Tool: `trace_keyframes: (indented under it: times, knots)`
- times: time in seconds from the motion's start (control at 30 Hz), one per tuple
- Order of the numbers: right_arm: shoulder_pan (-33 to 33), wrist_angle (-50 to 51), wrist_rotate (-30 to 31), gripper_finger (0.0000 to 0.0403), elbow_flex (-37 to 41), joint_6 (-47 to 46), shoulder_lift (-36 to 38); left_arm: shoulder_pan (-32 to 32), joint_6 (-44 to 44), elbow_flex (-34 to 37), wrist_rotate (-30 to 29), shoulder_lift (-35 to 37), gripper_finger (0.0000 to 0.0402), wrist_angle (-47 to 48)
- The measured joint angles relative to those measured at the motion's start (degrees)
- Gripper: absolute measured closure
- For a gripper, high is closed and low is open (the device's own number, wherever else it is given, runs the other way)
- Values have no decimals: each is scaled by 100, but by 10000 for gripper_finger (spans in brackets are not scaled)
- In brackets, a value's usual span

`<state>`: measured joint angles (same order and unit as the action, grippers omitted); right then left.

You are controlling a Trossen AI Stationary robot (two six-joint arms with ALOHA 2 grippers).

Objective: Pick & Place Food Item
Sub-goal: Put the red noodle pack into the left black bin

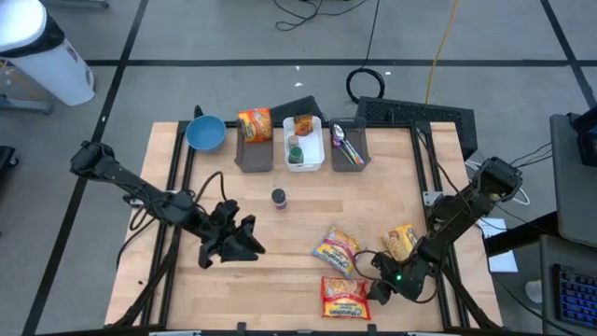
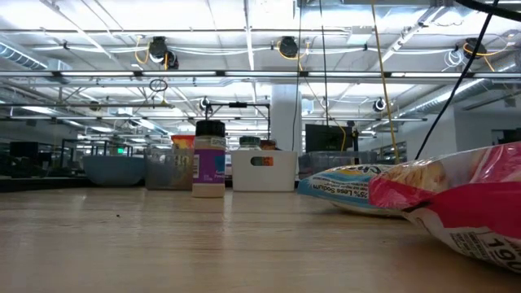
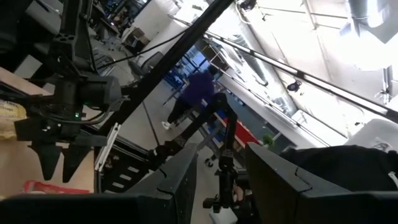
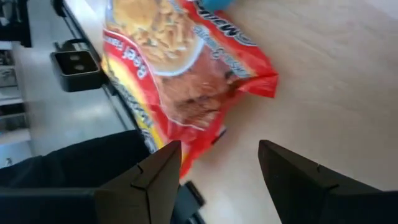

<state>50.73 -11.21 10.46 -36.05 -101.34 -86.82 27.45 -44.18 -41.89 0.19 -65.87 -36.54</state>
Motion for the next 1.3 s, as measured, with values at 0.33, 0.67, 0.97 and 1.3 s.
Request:
trace_keyframes:
  times: [0.33, 0.67, 0.97, 1.3]
  knots:
    - [-285, 156, 147, 195, 0, 442, -99, -182, -1, 0, -1, 0, 256, 51]
    - [-434, 123, -7, 196, 0, 707, -125, -318, -3, 0, 131, 0, 256, 63]
    - [-452, 71, -7, 251, -2, 778, -125, -317, 4, 0, 135, 0, 256, 81]
    - [-571, -77, 150, 321, -4, 1042, -125, -317, 37, 0, 146, 0, 256, 81]
